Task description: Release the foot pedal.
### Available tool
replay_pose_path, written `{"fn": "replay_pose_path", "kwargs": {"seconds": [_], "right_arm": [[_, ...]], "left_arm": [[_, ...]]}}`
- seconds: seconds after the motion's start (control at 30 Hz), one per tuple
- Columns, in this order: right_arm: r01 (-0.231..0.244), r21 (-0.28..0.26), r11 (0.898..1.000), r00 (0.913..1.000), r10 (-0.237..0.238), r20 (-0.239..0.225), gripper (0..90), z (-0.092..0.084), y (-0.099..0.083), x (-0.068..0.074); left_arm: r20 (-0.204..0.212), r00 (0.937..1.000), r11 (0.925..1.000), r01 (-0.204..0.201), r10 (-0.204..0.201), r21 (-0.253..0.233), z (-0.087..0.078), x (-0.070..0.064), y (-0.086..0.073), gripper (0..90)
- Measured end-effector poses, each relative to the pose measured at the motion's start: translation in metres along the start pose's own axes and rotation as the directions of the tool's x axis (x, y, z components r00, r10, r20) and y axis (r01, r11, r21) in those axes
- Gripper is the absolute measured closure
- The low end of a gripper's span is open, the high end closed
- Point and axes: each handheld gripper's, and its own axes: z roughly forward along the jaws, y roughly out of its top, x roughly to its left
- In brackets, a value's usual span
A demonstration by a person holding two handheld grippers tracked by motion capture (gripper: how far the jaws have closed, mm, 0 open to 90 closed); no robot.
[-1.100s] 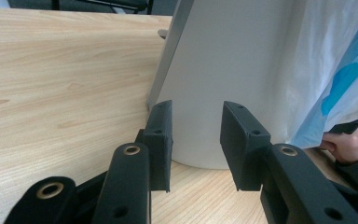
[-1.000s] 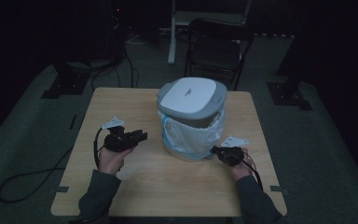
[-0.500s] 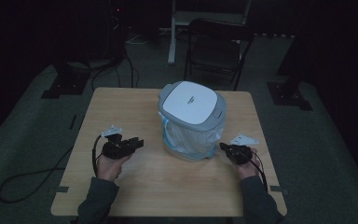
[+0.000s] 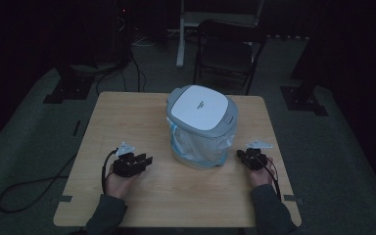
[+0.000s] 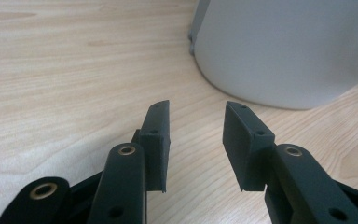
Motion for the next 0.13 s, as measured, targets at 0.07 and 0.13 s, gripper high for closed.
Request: {"fn": "replay_pose_path", "kwargs": {"seconds": [0.07, 0.13], "right_arm": [[-0.007, -0.003, 1.000, 1.0000, 0.008, 0.001, 81.9, 0.0006, 0.0002, -0.0008], [-0.021, -0.005, 1.000, 0.9997, 0.022, 0.014, 64.6, 0.0030, 0.0020, -0.0021]], "left_arm": [[-0.004, 1.0000, 1.0000, -0.004, 0.004, 0.002, 0.0006, 0.0003, -0.0013, 61.9], [-0.008, 1.0000, 1.0000, -0.002, 0.002, 0.005, 0.0021, 0.0013, -0.0034, 61.9]]}}
